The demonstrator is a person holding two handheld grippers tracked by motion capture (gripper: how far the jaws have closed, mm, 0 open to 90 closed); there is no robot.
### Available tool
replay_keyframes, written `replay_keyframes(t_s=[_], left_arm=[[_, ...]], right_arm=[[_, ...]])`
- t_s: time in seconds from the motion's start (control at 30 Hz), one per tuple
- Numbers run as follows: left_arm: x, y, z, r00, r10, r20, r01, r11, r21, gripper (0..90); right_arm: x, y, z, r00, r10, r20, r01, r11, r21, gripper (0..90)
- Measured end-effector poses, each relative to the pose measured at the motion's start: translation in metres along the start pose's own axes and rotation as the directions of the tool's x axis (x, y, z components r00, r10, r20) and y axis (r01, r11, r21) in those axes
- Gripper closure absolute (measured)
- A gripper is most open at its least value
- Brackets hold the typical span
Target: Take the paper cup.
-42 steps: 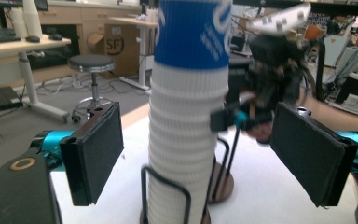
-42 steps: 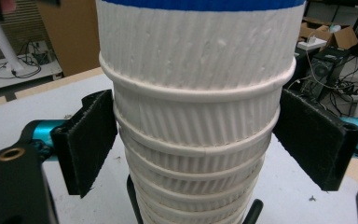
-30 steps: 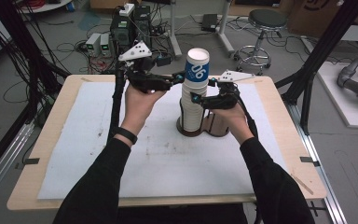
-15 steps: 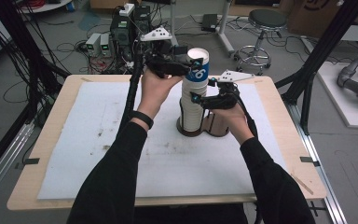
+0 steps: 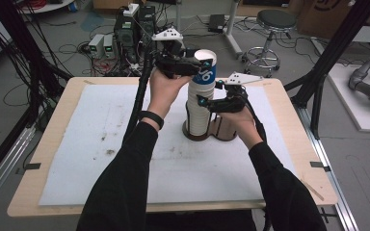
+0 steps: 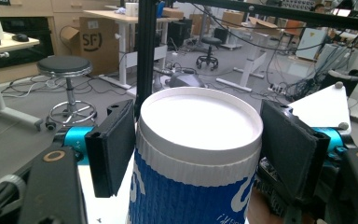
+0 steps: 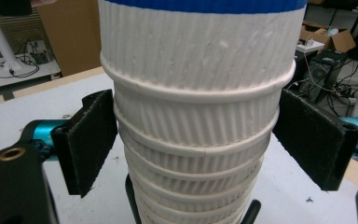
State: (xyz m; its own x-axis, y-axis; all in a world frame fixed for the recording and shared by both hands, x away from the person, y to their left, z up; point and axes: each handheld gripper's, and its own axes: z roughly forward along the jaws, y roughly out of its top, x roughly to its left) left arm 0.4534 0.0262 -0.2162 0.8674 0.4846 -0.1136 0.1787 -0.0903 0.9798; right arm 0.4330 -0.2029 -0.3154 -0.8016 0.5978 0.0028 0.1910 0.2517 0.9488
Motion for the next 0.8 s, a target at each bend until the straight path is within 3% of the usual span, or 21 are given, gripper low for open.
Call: replay_keyframes(t_s=[0.33, 0.8], left_arm=[[-0.003, 0.005, -0.003, 0.9998, 0.016, -0.015, -0.017, 0.9997, -0.015, 29.6], [-0.011, 0.039, -0.015, 0.998, 0.057, -0.027, -0.058, 0.9969, -0.053, 29.6]], right_arm=[[0.001, 0.0, 0.0, 1.0, 0.001, 0.001, -0.001, 1.0, 0.001, 14.5], [0.001, 0.0, -0.001, 1.0, 0.0, 0.004, 0.0, 1.0, 0.003, 14.5]])
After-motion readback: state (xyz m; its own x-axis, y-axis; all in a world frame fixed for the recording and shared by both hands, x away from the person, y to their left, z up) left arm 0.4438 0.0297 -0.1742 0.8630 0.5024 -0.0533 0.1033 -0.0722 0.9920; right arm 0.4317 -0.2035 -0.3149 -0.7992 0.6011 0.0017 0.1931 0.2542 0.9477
